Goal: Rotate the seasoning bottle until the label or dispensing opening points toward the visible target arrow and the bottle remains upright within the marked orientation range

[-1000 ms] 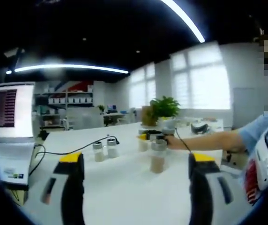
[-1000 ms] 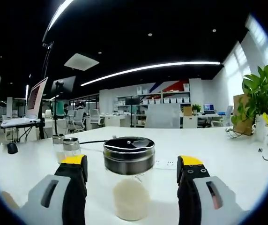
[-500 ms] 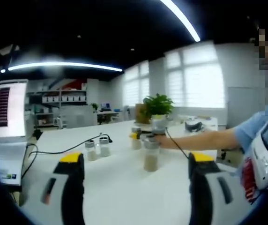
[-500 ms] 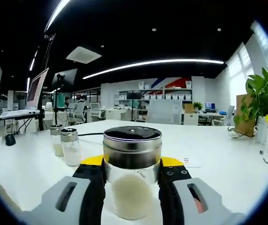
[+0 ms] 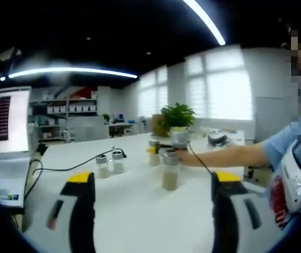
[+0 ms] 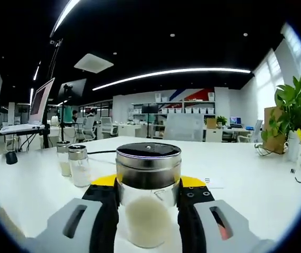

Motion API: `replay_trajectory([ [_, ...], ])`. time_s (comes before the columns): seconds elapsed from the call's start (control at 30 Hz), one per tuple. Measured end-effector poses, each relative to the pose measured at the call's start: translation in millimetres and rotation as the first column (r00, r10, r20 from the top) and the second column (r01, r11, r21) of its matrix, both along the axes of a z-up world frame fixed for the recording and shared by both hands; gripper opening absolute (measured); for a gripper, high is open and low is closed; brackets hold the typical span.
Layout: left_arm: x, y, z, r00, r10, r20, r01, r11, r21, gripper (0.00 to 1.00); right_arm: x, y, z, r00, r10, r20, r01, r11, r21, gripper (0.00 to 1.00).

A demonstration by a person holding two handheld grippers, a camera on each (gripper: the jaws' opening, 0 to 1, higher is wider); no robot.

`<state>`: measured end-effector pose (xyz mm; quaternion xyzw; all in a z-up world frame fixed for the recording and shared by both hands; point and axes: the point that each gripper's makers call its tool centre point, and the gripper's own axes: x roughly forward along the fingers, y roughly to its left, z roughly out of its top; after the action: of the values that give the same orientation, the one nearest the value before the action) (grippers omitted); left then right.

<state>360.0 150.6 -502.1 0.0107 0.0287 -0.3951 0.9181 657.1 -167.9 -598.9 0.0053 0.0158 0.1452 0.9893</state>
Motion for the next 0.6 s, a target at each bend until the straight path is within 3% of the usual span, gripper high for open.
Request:
replay_trajectory([
  [0.07,0.8,2,0.2,1.000,0.007,0.002,-0.007,1.000,-0.002,0.97,-4,5,1.1,0.999,0.036,-0.005,-0.036,0.999,0.033,0.42],
  [0.27,3.3,7,0.6,1.000,0.028,-0.002,-0.028,1.000,-0.007,0.97,-32,12,17.3,0.993,0.112,0.027,-0.111,0.993,-0.026,0.42],
  [0.33,3.4,7,0.5,1.000,0.030,-0.003,-0.030,1.000,-0.007,0.97,-51,15,21.5,0.990,0.141,0.031,-0.139,0.988,-0.061,0.42],
  [0.6,0.6,-1,-2.8,1.000,0.014,-0.011,-0.014,1.000,0.003,0.97,-114,7,34.4,0.974,0.224,0.023,-0.224,0.974,-0.007,0.42],
])
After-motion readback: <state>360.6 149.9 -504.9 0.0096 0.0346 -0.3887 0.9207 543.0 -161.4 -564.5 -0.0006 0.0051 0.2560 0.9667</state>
